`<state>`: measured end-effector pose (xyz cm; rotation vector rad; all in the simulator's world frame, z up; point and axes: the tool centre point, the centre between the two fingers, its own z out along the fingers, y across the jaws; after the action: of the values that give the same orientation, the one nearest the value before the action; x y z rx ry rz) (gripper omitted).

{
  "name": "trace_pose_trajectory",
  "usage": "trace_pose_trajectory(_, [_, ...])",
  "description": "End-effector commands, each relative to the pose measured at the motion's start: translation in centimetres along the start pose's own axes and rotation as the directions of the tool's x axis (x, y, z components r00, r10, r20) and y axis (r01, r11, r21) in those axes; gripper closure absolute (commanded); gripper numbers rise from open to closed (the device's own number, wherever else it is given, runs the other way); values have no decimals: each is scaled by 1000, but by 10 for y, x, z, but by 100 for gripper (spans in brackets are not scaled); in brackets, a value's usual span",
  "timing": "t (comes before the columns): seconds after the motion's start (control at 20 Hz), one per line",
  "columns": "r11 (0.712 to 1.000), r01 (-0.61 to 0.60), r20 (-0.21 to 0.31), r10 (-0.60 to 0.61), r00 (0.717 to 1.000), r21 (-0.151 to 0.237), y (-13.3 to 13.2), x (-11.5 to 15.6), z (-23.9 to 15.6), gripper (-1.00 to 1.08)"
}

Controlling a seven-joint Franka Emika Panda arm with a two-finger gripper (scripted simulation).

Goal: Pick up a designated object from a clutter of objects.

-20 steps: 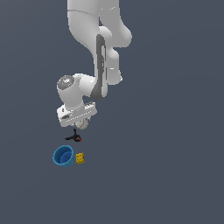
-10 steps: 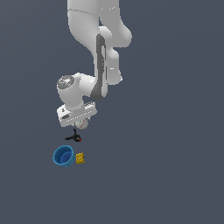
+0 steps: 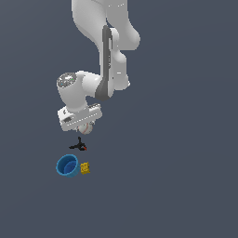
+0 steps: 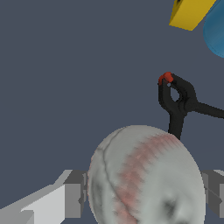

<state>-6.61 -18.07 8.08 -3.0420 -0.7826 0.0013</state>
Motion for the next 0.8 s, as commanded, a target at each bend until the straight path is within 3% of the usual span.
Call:
trace_pose_trajectory(0.0, [1000,-1,-2,1,1000,-2,1,0,-16,108])
trace_pose_trajectory(0.75, [1000,-2,1,2,1000,-3,3,-2,-157,108])
